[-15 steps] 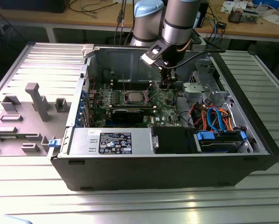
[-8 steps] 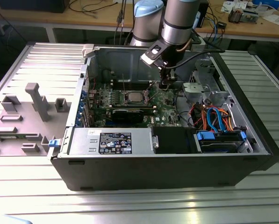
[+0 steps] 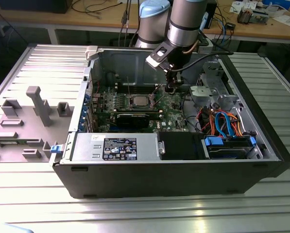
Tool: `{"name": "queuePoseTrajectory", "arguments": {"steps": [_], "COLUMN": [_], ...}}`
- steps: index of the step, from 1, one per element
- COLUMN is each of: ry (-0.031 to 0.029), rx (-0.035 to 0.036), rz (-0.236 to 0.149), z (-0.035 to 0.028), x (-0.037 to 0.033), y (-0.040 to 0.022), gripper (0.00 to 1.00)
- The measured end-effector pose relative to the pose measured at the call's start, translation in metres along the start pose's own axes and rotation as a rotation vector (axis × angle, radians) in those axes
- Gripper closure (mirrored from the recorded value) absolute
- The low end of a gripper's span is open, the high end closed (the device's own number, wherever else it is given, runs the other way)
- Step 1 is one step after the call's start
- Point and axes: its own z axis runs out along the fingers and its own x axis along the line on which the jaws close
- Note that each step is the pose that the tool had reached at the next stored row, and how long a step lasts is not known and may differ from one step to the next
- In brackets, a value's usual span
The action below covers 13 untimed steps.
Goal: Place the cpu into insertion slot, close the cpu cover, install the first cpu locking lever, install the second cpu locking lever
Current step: 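Close the cpu cover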
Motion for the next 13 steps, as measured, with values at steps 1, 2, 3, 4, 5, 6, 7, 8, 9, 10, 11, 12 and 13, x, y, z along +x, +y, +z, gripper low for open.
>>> {"name": "queuePoseTrajectory", "arguments": {"steps": [1, 2, 3, 4, 5, 6, 7, 8, 9, 10, 11, 12, 13], "ry": [0.0, 0.0, 0.0, 0.0, 0.0, 0.0, 0.0, 0.0, 0.0, 0.0, 0.0, -0.0001, 0.0], "rx": [0.0001, 0.0, 0.0, 0.0001, 0.0001, 0.0001, 0.0, 0.0001, 0.0001, 0.0, 0.0001, 0.0, 0.0001], "rz": [0.0, 0.0, 0.0, 0.0, 0.0, 0.0, 0.0, 0.0, 0.0, 0.0, 0.0, 0.0, 0.0], "z": [0.0, 0.0, 0.0, 0.0, 0.0, 0.0, 0.0, 0.0, 0.0, 0.0, 0.0, 0.0, 0.0], "x": [0.0, 0.0, 0.0, 0.0, 0.0, 0.0, 0.0, 0.0, 0.0, 0.0, 0.0, 0.0, 0.0], "y": [0.0, 0.0, 0.0, -0.0001, -0.0001, -0.0001, -0.0001, -0.0002, -0.0001, -0.0001, -0.0002, -0.0002, -0.0003], "gripper": [0.89, 0.89, 0.89, 0.89, 0.89, 0.89, 0.89, 0.89, 0.89, 0.89, 0.89, 0.89, 0.89]}}
